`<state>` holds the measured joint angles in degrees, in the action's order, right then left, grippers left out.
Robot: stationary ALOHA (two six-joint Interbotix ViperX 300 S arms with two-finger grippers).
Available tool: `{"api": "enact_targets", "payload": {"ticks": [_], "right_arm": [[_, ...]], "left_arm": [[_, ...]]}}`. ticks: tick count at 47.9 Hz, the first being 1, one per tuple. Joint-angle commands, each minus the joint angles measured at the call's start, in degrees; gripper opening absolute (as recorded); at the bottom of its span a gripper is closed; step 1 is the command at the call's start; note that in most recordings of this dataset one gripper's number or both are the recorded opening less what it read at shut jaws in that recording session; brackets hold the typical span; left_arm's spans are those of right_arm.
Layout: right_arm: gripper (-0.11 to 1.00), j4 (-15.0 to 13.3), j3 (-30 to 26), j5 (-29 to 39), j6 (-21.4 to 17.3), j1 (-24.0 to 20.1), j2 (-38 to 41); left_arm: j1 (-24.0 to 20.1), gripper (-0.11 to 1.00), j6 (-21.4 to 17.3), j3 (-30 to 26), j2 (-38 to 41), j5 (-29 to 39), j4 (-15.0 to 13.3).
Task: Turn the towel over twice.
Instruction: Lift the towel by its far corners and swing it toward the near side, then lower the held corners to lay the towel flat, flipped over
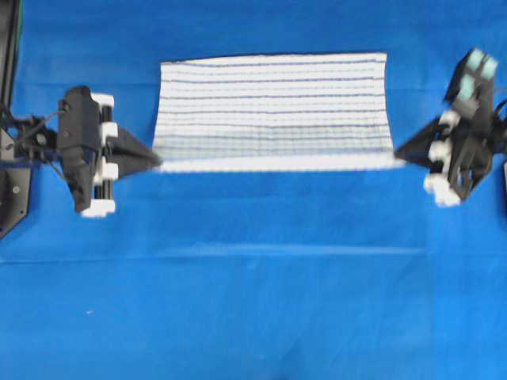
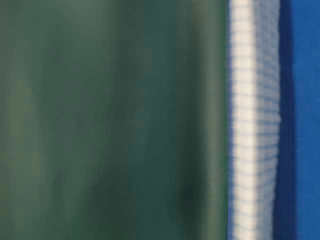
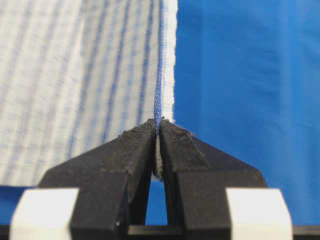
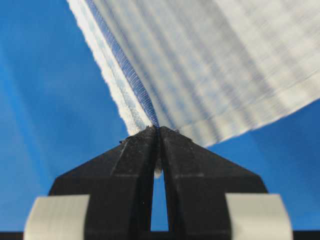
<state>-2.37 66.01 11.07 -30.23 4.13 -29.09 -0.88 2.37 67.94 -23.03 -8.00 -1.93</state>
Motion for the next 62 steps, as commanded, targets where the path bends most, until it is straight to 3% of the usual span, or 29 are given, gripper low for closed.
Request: {"api": "enact_targets", "payload": {"ticks": [1,10,20,55,57,62], "right_arm": [[0.05,0.09,-0.44,-1.93,-2.37,-4.04,2.90],[0.05,0.09,-2.20,-5.10,-6.94,-11.43,10.46],[0.05,0.18,-4.83,-5.71,-8.00,-14.85,15.12],[0.06,0.00,-8.09,-3.34,-8.17,-16.44,17.14],[0.12,-0.18,-8.61,-2.55,-8.17,-16.44,16.88],[0.44,-1.32,-10.11,-0.35,-7.38,-16.44,15.38]], "left_arm": [[4.39,0.02,4.22,0.00,3.60,-1.58,-0.18],[10.99,0.02,11.16,-0.26,11.60,-6.42,-0.18],[16.26,0.02,12.04,-1.58,17.84,-10.28,-0.18],[16.17,0.04,12.13,-2.90,17.67,-10.02,-0.18],[15.91,0.06,12.13,-2.90,16.79,-9.67,-0.18],[15.38,0.26,11.51,-3.52,13.45,-7.82,-0.09]]}}
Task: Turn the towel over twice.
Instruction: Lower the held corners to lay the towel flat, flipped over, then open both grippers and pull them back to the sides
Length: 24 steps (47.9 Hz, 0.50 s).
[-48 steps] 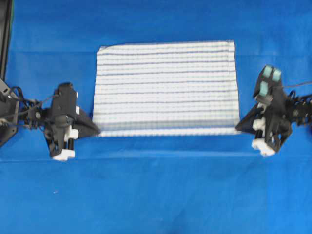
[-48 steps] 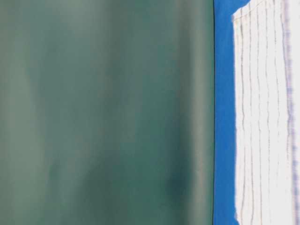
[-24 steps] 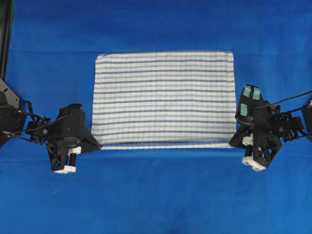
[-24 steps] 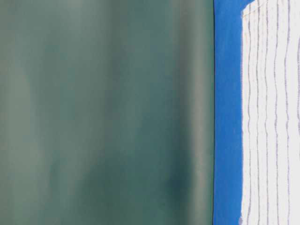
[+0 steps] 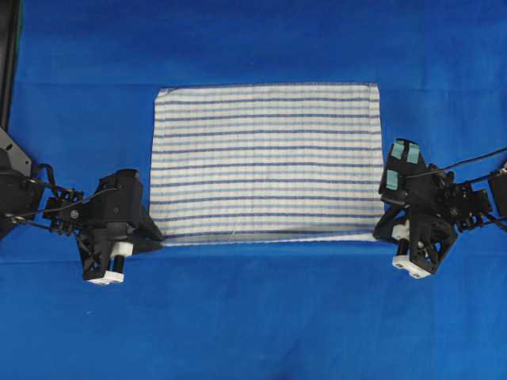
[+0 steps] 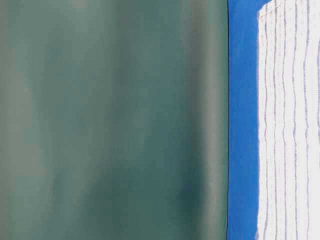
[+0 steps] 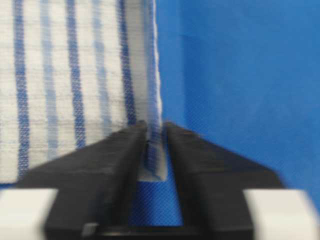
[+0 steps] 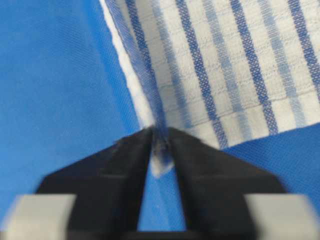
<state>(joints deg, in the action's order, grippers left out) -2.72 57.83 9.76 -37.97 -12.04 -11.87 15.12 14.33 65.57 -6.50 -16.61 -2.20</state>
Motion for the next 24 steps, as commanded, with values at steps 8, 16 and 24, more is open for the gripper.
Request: {"api": "enact_targets", "payload": {"ticks": [8,16,24], "right_arm": [[0.67,-7.29,-3.96,3.87,0.44,0.00,-7.12],[0.65,-14.24,-4.31,5.98,0.44,1.23,-15.21],[0.65,-23.38,-2.64,5.63,0.44,4.13,-25.31]], "left_arm": [[-2.46,0.74,-1.23,-2.02,-10.20,4.92,0.53],[-6.06,0.83,-3.87,-2.02,-18.90,7.82,0.62],[-9.76,0.81,-12.39,-0.62,-28.65,7.82,0.53]]}}
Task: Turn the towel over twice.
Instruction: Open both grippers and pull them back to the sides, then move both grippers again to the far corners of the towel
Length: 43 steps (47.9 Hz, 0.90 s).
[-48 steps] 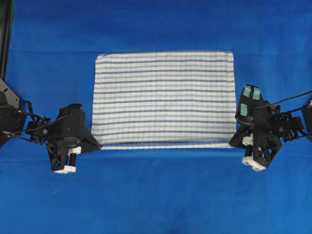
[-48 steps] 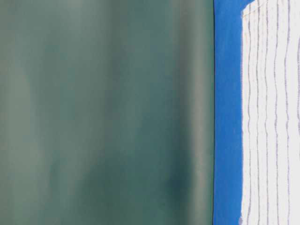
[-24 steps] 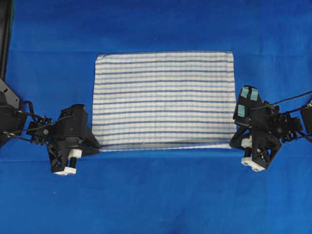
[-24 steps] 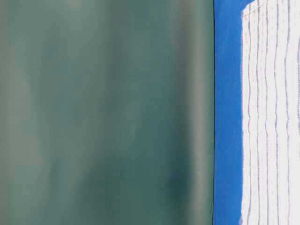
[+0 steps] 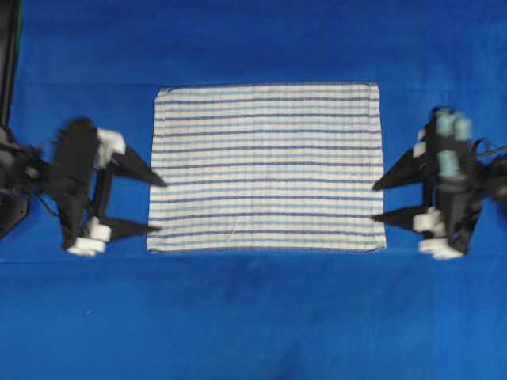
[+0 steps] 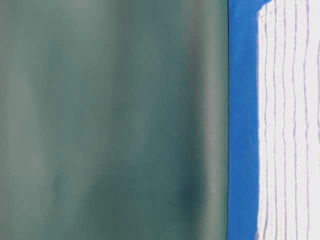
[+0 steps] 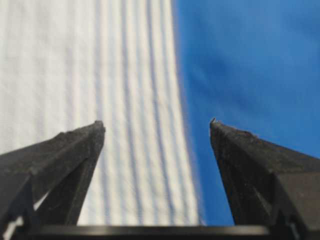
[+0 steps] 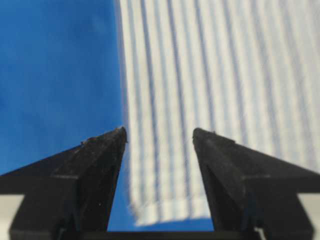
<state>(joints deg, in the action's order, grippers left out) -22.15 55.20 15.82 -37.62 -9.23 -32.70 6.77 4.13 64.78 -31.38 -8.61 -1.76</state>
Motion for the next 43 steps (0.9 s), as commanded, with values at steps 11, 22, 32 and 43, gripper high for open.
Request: {"api": "enact_targets", "payload": {"ticks": [11,22,32,43], "right_arm": [[0.64,-14.41,2.81,-2.29,0.09,6.86,-17.84],[0.64,-15.82,8.88,-9.49,-0.53,12.66,-26.02],[0.64,-14.85,10.37,-12.04,-0.97,15.03,-23.99],[0.64,-14.68,8.35,-12.04,-0.97,18.72,-19.78]], "left_arm": [[-7.21,0.80,-8.00,3.25,-17.23,-0.18,0.18],[-9.23,0.80,-8.44,7.12,-28.48,0.09,0.09],[-9.67,0.80,-8.44,7.47,-29.44,-0.09,0.09],[-13.10,0.80,-8.26,7.03,-25.31,-3.16,0.09]]}}
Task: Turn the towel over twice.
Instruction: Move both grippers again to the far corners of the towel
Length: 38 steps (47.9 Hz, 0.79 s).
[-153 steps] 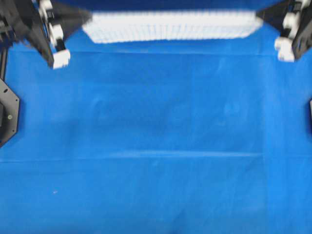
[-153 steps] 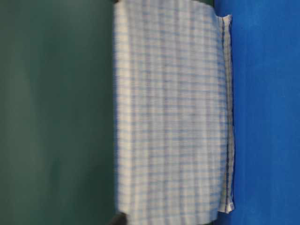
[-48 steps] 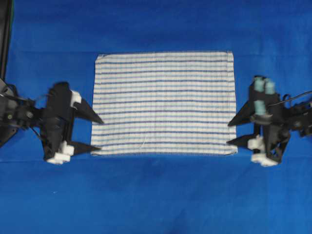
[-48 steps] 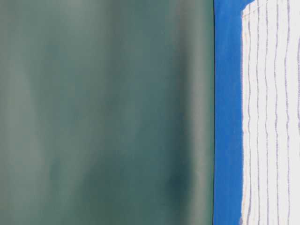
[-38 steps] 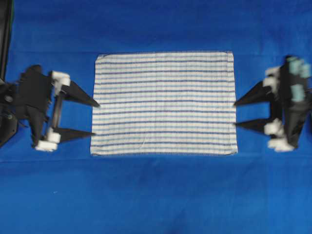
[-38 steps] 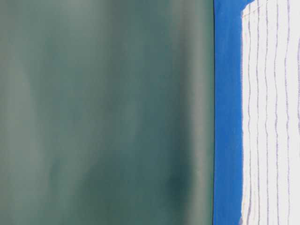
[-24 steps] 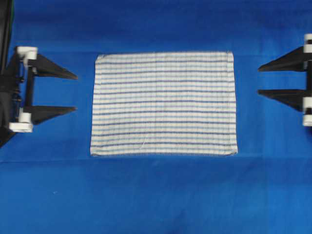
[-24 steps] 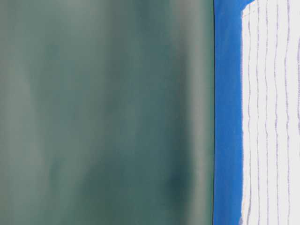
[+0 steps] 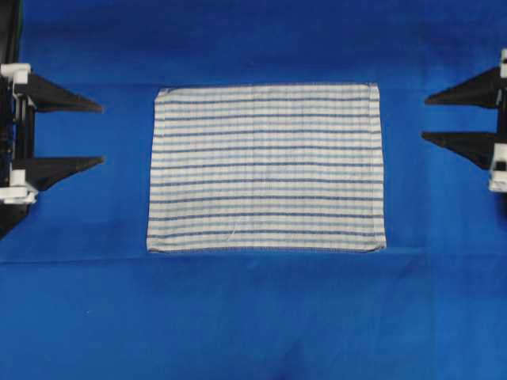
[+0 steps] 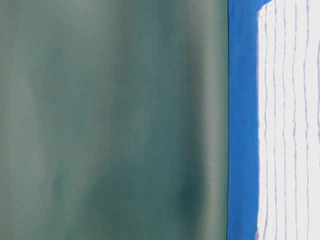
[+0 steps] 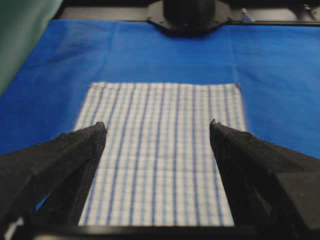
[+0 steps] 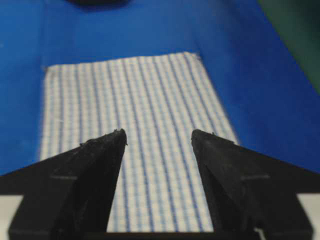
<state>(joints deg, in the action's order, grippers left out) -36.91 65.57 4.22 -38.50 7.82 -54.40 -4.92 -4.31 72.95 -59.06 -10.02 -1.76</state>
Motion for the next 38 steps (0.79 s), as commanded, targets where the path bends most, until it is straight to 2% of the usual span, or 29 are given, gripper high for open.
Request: {"api": "enact_targets", "payload": {"ticks": [1,19,25,38], "right_arm": [[0.64,0.09,-2.11,-0.53,-0.09,2.37,2.55],[0.65,0.35,-3.34,-1.76,-0.09,16.35,19.51],[0.65,0.18,-4.48,-1.76,-0.09,19.51,26.54],[0.64,-0.70,-7.56,-4.39,0.09,23.91,40.96]], "left_arm": [[-2.02,0.80,0.18,-1.32,3.43,-2.37,0.09],[-13.18,0.80,0.09,-2.02,21.27,-10.20,0.09],[-17.14,0.80,0.09,-2.90,28.92,-13.01,0.09],[-20.83,0.80,0.09,-4.39,46.23,-22.24,0.09]]}}
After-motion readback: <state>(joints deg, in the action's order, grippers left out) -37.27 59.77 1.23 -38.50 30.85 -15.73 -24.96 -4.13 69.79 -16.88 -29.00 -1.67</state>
